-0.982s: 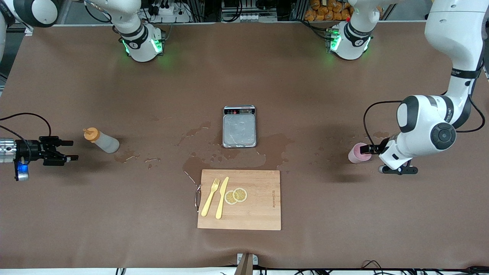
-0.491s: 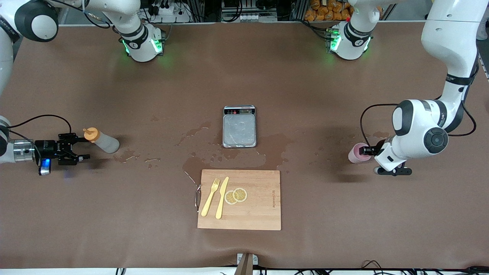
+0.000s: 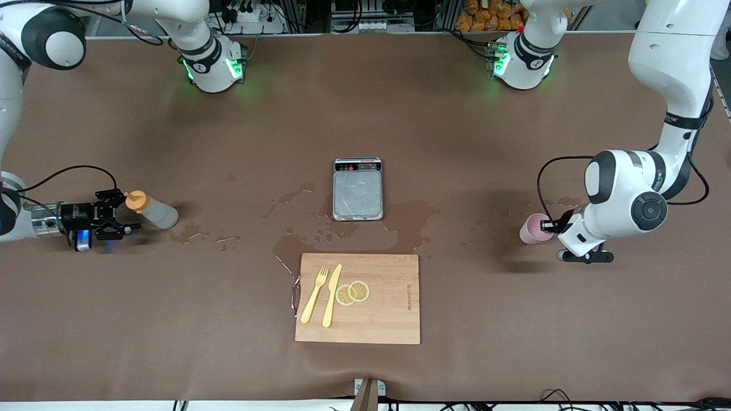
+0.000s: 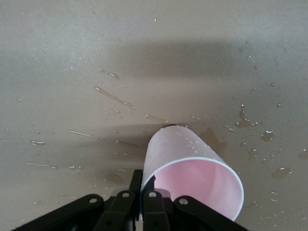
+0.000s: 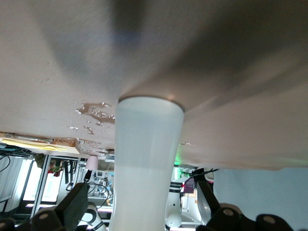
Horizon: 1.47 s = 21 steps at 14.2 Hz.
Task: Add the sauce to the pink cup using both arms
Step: 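Carry the cup with the left gripper while the right gripper lifts the bottle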
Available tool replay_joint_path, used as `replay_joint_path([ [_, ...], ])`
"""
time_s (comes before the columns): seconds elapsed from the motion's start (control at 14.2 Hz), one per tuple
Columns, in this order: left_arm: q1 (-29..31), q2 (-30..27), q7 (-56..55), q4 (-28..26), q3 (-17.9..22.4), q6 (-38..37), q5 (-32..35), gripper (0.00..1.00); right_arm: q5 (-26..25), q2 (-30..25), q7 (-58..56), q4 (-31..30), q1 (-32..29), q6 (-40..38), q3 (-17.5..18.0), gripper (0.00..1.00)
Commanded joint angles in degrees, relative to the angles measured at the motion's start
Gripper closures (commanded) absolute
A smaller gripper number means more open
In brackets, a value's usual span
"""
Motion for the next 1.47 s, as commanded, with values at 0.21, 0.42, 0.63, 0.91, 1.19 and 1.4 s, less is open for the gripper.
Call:
replay_joint_path([
  [0.21,-0.3,-2.8,-1.6,4.8,-1.1,-5.0,0.6,1.00,5.3,3.9,1.7,1.2,-1.0,-1.8,1.1,0.00],
  [0.42,-0.3,-3.1,-6.9,9.6,-4.2,-12.0,0.5,1.00,5.3,4.2,1.7,0.8,-0.9,-1.8,1.1,0.00],
  [0.63,-0.1,-3.6,-17.1,10.9,-9.3,-14.9,0.6,1.00,6.0,4.2,1.9,0.2,-0.6,-1.9,1.1,0.16],
  [0.91,-0.4,-4.4,-29.0,11.3,-16.5,-14.9,0.6,1.00,5.9,3.8,1.2,0.3,1.4,-2.1,1.3,0.50],
  [1.19,-4.4,-3.5,-41.1,13.7,-22.4,-14.9,0.5,1.00,5.8,1.9,2.0,0.8,3.3,-2.3,1.3,0.66],
  [1.4,-11.0,-1.6,-49.0,14.9,-22.4,-14.9,0.5,1.00,5.4,-1.5,9.0,1.4,6.9,-2.2,1.3,0.64],
])
